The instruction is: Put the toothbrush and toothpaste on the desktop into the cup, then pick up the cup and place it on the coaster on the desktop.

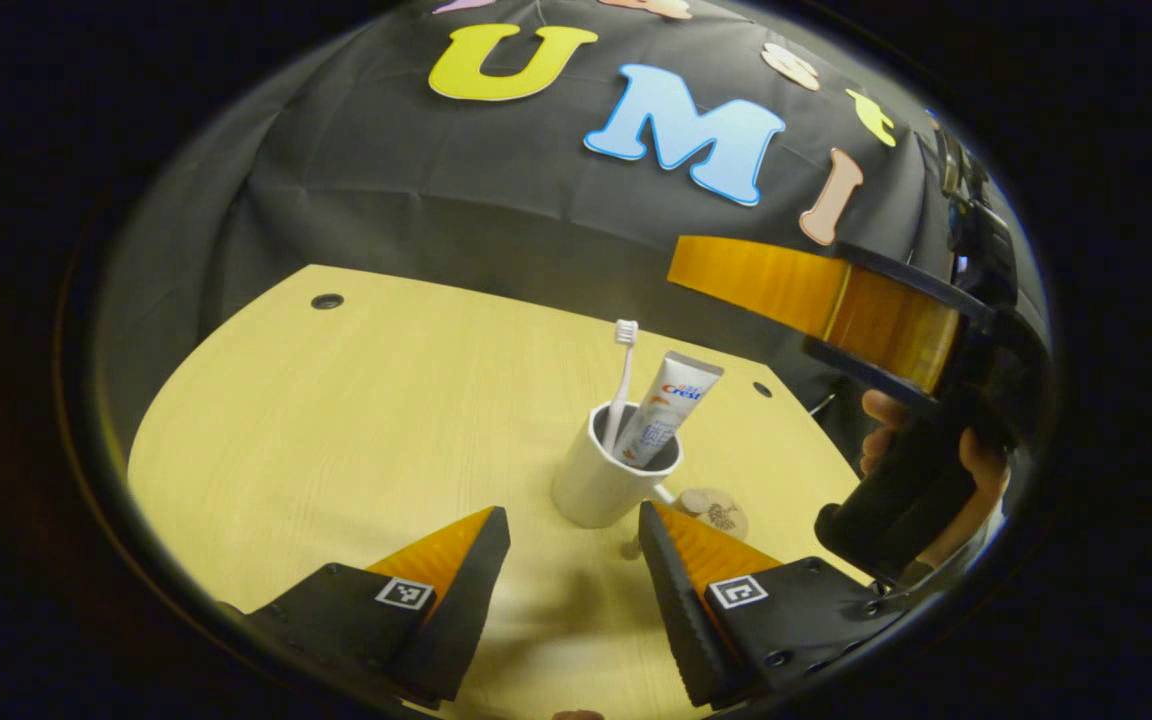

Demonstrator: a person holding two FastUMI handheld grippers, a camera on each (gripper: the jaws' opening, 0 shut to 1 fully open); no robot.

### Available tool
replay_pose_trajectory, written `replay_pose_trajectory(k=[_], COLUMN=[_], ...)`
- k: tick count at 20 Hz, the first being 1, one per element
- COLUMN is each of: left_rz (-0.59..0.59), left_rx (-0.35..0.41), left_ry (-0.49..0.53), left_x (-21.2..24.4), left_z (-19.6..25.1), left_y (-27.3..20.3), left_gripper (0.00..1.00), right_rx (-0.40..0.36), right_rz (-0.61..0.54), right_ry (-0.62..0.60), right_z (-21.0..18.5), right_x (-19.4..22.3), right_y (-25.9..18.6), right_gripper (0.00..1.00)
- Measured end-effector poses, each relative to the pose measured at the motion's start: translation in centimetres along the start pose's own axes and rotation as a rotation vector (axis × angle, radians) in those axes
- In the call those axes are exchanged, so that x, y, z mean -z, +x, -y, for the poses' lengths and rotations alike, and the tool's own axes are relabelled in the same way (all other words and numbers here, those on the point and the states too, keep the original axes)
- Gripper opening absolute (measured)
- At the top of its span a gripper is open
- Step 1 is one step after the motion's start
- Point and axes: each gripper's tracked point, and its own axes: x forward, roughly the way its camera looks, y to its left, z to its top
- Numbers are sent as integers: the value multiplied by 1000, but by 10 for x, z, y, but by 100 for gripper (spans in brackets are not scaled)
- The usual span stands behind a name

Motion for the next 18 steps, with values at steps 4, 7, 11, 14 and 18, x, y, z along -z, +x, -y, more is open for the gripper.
replay_pose_trajectory(k=[4,7,11,14,18], left_rz=[-7,-14,-29,-50,-81], left_rx=[10,11,8,7,6], left_ry=[17,8,-14,-33,-71], left_x=[1,0,2,6,9], left_z=[14,24,38,48,64], left_y=[-1,0,5,12,22], left_gripper=[85,84,84,88,85], right_rx=[49,95,153,195,216], right_rz=[7,11,-1,-3,-22], right_ry=[17,31,57,71,90], right_z=[15,33,59,76,94], right_x=[-11,-19,-23,-22,-17], right_y=[-24,-44,-75,-99,-118], right_gripper=[90,90,90,90,89])
